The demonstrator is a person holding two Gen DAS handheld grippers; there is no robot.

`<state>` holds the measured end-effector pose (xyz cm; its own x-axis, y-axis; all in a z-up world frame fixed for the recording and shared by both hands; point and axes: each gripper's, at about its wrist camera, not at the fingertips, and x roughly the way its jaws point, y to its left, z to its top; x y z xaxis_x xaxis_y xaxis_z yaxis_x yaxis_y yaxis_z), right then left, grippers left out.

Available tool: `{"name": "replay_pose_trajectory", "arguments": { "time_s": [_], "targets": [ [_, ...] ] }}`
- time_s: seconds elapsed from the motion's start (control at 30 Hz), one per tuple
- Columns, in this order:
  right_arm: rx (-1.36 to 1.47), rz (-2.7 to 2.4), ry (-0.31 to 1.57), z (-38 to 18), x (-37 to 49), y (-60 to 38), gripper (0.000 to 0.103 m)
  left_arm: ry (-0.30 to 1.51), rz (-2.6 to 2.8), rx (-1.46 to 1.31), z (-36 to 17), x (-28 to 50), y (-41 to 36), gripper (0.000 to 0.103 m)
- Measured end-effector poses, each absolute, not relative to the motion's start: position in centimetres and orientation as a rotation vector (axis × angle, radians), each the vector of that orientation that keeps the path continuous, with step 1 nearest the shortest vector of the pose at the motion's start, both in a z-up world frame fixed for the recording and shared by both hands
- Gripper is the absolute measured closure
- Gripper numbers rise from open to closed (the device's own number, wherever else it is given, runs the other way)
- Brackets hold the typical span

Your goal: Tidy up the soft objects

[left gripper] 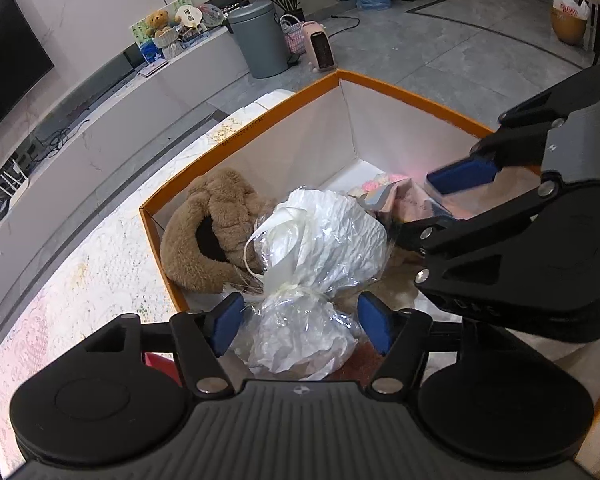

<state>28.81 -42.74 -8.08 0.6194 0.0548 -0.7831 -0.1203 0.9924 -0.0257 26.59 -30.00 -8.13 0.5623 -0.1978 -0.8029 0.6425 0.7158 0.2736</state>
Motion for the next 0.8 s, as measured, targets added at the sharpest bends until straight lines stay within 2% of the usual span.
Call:
{"name": "replay_pose_trajectory", "arguments": {
  "time_s": [0.07, 0.17, 0.23, 0.43, 0.53, 0.8],
  "targets": [
    [-0.108, 0.082, 0.88, -7.6, 28.4, -42.6, 0.06, 0.819, -0.54, 0.589, -7.7, 26.4, -29.6, 0.017],
    [-0.106, 0.095, 0.859, -6.7, 27.7, -42.6, 0.057, 0.796, -0.565, 0.586, -6.8, 25.7, -29.1, 0.016],
    [-0.114, 0.096, 0.841, -5.9, 27.1, -42.5, 0.052, 0.775, -0.58, 0.582, -6.2, 25.1, -28.8, 0.015],
    [-0.114, 0.092, 0.782, -3.9, 24.7, -42.2, 0.05, 0.715, -0.584, 0.532, -4.0, 23.5, -27.1, 0.015],
    [-0.085, 0.082, 0.742, -2.8, 23.1, -42.1, 0.042, 0.685, -0.592, 0.489, -3.0, 22.1, -25.8, 0.015],
    [-0.029, 0.049, 0.631, -1.1, 18.2, -40.7, 0.04, 0.624, -0.574, 0.362, -1.0, 18.7, -21.4, 0.015]
  ]
}}
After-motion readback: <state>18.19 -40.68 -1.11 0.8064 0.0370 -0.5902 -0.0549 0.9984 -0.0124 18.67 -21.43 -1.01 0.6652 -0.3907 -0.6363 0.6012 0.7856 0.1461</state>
